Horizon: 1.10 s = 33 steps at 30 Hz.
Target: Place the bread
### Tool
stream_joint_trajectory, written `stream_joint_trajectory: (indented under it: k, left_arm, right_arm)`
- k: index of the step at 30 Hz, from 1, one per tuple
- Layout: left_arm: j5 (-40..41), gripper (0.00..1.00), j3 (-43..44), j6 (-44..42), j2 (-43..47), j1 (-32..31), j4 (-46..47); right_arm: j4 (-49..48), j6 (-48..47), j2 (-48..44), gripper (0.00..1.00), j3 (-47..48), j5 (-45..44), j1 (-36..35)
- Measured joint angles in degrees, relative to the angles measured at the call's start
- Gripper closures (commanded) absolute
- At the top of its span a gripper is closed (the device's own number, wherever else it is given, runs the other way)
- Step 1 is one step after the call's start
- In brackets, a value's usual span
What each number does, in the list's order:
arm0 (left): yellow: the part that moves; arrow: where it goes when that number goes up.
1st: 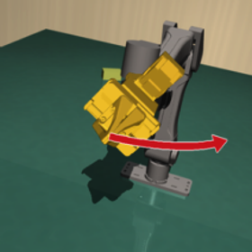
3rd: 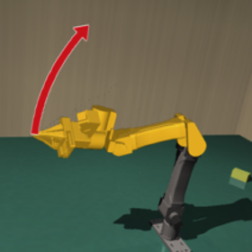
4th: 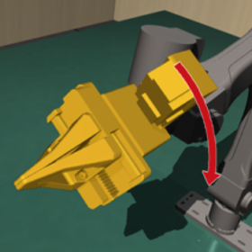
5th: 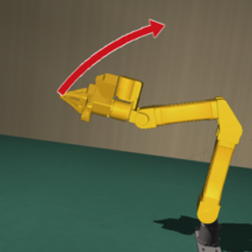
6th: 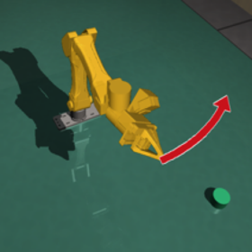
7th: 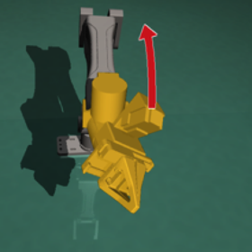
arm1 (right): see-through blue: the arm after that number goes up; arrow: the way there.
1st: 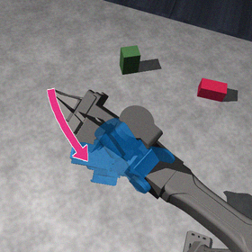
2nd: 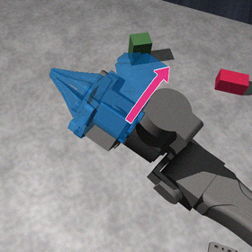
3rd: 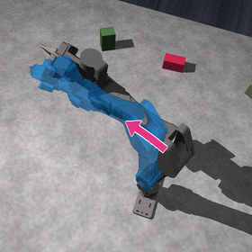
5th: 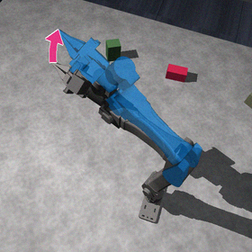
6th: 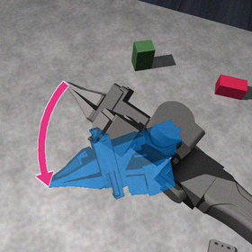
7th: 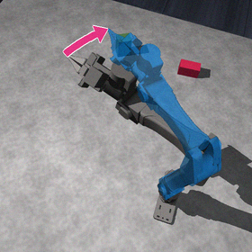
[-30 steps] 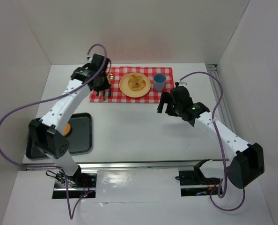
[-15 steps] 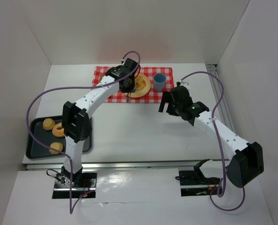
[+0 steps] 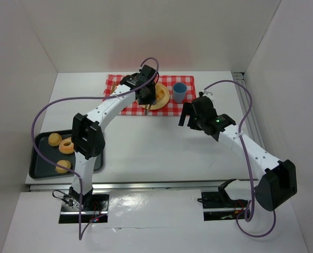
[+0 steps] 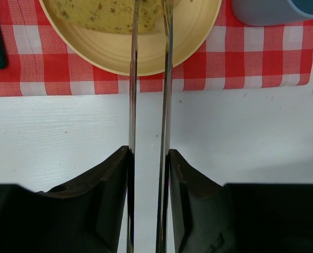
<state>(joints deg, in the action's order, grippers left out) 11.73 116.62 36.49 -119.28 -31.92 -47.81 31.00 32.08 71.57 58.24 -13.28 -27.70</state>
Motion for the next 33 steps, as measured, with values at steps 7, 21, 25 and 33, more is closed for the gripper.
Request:
stream_joint_trajectory:
  k: [7,21,25,33]
  left_arm:
    - [-0.2,0.36,0.2,0.5,0.1,0.0,-0.3]
    - [0.1,0.4,-1.6,1.5,8.5,-0.4,-1.8]
    - [0.9,0.41,-7.3,1.4,16.1,-1.3,-1.1]
    - [2.1,0.41,-34.7,1.2,31.9,-10.3,7.3]
  right_arm:
    - [0.0,0.0,-0.3,0.0,0.0,0.0,0.0]
    - [0.3,0.3,-1.6,0.0,0.0,-1.0,0.0]
    - [0.3,0.5,-2.1,0.0,0.0,-1.4,0.0]
    - [0.3,1.1,-2.2,0.0,0.0,-1.6,0.0]
